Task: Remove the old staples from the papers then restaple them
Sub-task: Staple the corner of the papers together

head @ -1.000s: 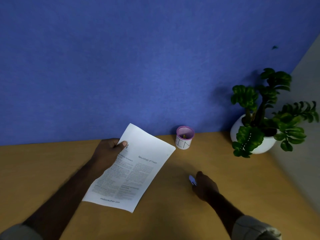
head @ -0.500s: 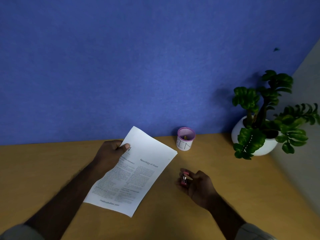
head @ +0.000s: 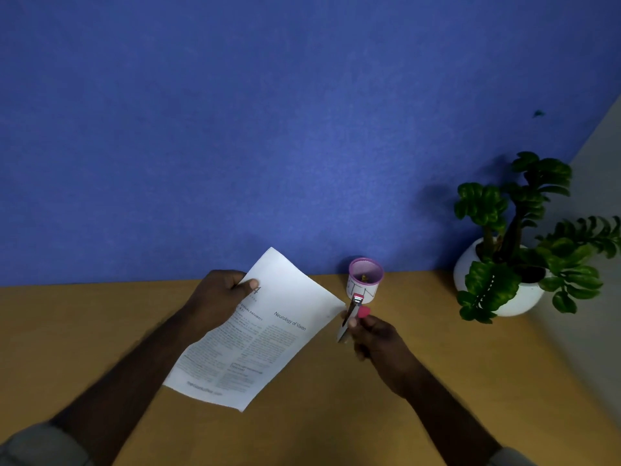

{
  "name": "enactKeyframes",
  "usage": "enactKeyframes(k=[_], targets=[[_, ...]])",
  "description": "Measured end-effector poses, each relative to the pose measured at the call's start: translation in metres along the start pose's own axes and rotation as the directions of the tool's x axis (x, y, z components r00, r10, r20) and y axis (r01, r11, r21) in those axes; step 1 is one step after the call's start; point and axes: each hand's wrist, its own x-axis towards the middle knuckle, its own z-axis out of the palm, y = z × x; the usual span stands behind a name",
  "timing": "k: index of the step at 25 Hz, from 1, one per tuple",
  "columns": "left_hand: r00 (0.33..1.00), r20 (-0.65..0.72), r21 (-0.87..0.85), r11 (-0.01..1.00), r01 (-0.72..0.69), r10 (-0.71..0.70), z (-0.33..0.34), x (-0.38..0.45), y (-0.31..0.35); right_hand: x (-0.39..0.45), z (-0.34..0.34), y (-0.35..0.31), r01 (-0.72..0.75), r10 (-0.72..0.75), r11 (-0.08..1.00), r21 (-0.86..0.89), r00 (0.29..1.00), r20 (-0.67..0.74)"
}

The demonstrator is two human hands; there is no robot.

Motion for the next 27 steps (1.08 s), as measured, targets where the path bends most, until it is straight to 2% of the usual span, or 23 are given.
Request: enactKeyframes(k=[2, 4, 8, 11, 13, 15, 20, 27], targets=[[0.999, 0.031, 0.036, 0.999, -0.014, 0.013, -0.008, 0.002, 0.01, 0.001, 0.003, -0.012, 0.106, -0.113, 0.992, -0.072, 0.987, -0.117], [0.998, 0.041, 0.089, 0.995, -0.044, 0.041, -0.015, 0.002, 0.021, 0.004, 0.005, -0.028, 0.182, -0.179, 0.983, 0.003, 0.971, -0.16], [0.993, 0.097, 0.147, 0.985, -0.087, 0.074, -0.026, -0.002, 0.041, -0.001, 0.004, -0.078, 0.299, -0.297, 0.941, 0.161, 0.954, -0.035], [0.987, 0.134, 0.21, 0.971, -0.119, 0.092, -0.04, -0.005, 0.057, -0.007, 0.002, -0.109, 0.282, -0.302, 0.937, 0.205, 0.951, 0.073], [0.981, 0.178, 0.232, 0.965, -0.122, 0.081, -0.052, -0.007, 0.068, -0.011, 0.002, -0.126, 0.292, -0.302, 0.951, 0.097, 0.947, 0.106], [0.968, 0.234, 0.244, 0.959, -0.145, 0.087, -0.062, -0.01, 0.081, -0.018, 0.005, -0.143, 0.364, -0.354, 0.929, -0.065, 0.927, 0.128], [0.956, 0.256, 0.381, 0.893, -0.238, 0.145, -0.079, -0.021, 0.118, -0.031, 0.014, -0.178, 0.554, -0.499, 0.779, -0.294, 0.832, 0.243], [0.933, 0.296, 0.416, 0.852, -0.317, 0.202, -0.093, -0.031, 0.146, -0.042, 0.017, -0.208, 0.637, -0.525, 0.616, -0.463, 0.771, 0.362]])
